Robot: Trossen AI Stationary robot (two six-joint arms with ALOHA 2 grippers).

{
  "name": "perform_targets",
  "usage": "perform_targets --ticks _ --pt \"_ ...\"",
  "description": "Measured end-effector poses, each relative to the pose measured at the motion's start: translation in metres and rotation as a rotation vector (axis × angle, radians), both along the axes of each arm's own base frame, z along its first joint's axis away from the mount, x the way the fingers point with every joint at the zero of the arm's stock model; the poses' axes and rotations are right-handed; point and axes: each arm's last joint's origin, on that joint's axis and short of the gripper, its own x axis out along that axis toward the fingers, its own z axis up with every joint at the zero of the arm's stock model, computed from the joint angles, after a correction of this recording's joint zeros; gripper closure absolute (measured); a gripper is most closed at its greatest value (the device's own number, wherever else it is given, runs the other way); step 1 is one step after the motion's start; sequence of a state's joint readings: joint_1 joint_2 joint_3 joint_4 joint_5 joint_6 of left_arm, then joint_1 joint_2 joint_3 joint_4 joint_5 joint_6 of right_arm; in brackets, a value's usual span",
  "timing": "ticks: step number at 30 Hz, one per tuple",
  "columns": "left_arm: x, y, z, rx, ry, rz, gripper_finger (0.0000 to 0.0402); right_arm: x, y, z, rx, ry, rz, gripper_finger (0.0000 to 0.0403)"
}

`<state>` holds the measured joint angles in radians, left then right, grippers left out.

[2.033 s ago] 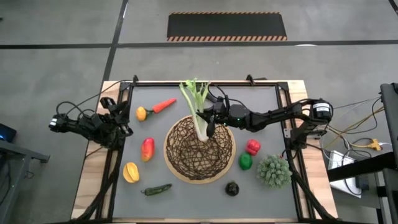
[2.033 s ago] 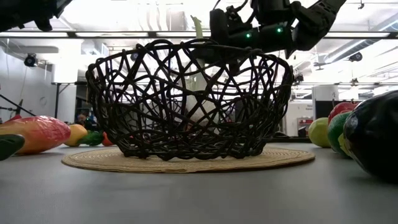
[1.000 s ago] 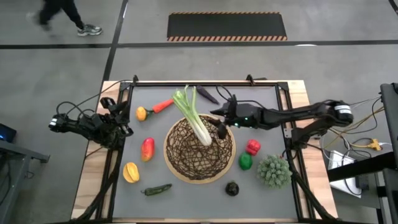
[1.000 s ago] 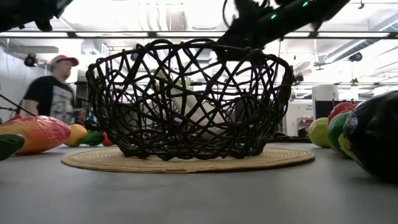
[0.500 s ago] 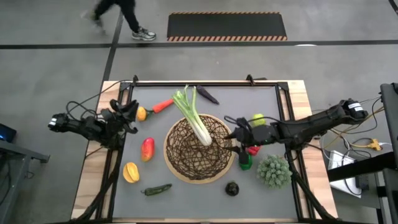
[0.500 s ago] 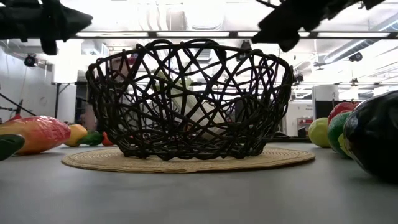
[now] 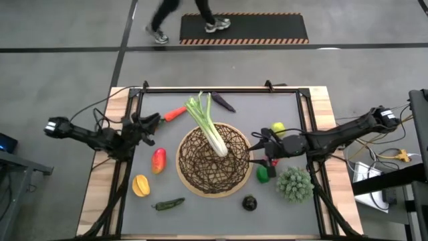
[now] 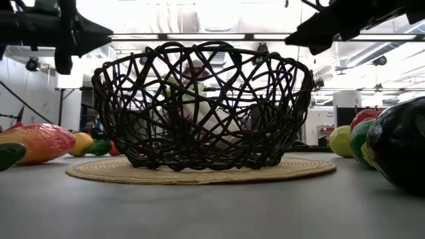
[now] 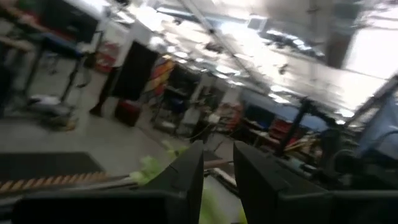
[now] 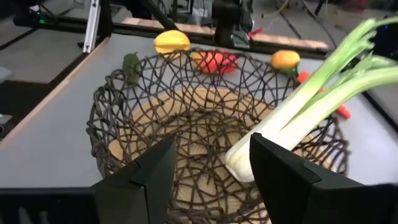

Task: Build produce basket
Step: Put the carrot into the wire basket

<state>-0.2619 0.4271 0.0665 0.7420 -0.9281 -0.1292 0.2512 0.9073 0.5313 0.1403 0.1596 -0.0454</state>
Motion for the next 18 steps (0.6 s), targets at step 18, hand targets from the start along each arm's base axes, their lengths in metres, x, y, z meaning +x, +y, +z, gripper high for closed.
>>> perform_targets --ticks 18 --pt "0.030 -0.006 0.033 -0.088 0.160 0.093 0.0332 -0.025 -0.007 0.004 -0.050 -0.073 0.022 0.0213"
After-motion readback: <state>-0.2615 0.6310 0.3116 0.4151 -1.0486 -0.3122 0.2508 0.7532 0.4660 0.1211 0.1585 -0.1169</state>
